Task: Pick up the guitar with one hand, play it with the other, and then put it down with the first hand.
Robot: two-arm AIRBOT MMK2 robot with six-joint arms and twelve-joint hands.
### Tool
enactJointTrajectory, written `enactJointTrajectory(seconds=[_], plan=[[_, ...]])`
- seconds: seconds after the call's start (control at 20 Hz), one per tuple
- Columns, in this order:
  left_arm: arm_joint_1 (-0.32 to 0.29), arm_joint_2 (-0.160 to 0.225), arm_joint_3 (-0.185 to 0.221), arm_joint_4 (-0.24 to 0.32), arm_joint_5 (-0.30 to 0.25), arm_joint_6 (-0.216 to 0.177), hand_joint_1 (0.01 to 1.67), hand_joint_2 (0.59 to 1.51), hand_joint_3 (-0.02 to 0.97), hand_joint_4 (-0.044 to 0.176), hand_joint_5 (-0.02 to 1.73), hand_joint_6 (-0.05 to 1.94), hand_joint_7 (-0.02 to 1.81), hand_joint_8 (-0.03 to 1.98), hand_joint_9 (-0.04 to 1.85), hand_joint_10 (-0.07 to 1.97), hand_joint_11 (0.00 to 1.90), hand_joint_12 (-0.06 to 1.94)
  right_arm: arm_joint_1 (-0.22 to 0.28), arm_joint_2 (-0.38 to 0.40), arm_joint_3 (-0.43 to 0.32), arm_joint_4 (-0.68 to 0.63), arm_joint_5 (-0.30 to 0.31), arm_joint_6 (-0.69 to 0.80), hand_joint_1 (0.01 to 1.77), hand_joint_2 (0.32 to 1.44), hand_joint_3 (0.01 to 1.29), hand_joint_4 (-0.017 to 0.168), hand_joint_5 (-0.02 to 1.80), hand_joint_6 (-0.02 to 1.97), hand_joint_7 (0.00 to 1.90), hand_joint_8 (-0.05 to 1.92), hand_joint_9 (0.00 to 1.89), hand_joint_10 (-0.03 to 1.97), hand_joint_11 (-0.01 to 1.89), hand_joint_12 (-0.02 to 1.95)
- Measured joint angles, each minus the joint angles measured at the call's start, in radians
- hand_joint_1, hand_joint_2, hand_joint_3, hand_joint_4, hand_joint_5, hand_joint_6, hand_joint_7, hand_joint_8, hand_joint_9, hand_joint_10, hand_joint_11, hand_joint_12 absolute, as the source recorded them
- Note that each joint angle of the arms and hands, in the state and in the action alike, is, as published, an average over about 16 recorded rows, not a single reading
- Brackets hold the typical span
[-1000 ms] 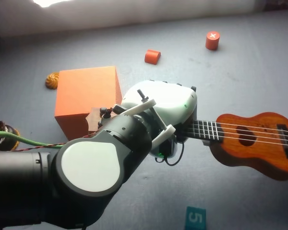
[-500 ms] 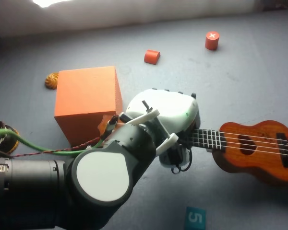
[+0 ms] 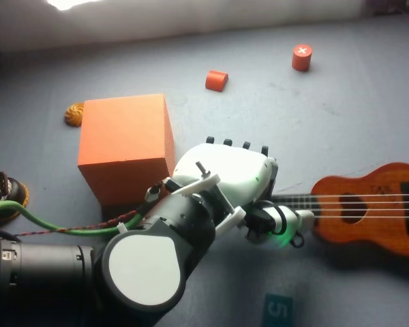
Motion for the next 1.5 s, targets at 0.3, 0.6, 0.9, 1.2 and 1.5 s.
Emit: enactJointTrajectory(seconds=[0.3,0.6,0.9,1.2,1.5], plan=[[0.01,-0.004,0.001,0.01,0.004,-0.005,0.16,1.141,0.016,0.045,0.37,0.57,0.49,0.56,0.56,0.73,0.37,1.23,0.0,0.001,-0.005,-0.011,0.005,0.0,0.15,1.32,0.02,-0.006,0.07,0.02,0.05,0.01,0.03,0.0,0.02,0.01],[-0.02,0.01,-0.004,-0.017,-0.007,0.032,0.1,1.079,0.019,0.087,0.16,0.04,0.21,0.02,0.25,0.12,0.09,0.57,0.0,0.002,-0.01,-0.023,0.01,0.0,0.14,1.32,0.02,-0.006,0.06,0.02,0.04,0.01,0.02,0.0,0.02,0.01],[-0.13,0.067,-0.024,-0.177,-0.023,0.206,0.05,1.052,0.019,0.086,0.13,0.02,0.18,0.01,0.19,0.02,0.04,0.47,0.0,0.004,-0.015,-0.034,0.013,-0.002,0.1,1.32,0.02,-0.006,0.11,0.05,0.12,0.03,0.08,0.07,0.02,0.15],[-0.315,0.163,-0.055,-0.478,-0.042,0.541,0.06,1.09,0.019,0.041,0.45,0.28,0.49,0.45,0.44,0.54,0.19,1.0,0.0,0.004,-0.017,-0.031,0.014,-0.021,0.1,1.31,0.02,-0.006,0.26,0.54,0.36,0.54,0.26,0.72,0.13,0.85],[-0.493,0.257,-0.091,-0.773,-0.045,0.859,0.07,1.165,0.019,0.003,0.8,0.92,0.88,1.1,0.83,1.25,0.51,1.64,0.0,0.004,-0.018,-0.011,0.017,-0.086,0.14,1.31,0.02,-0.006,0.52,1.16,0.73,1.16,0.58,1.43,0.39,1.57]])
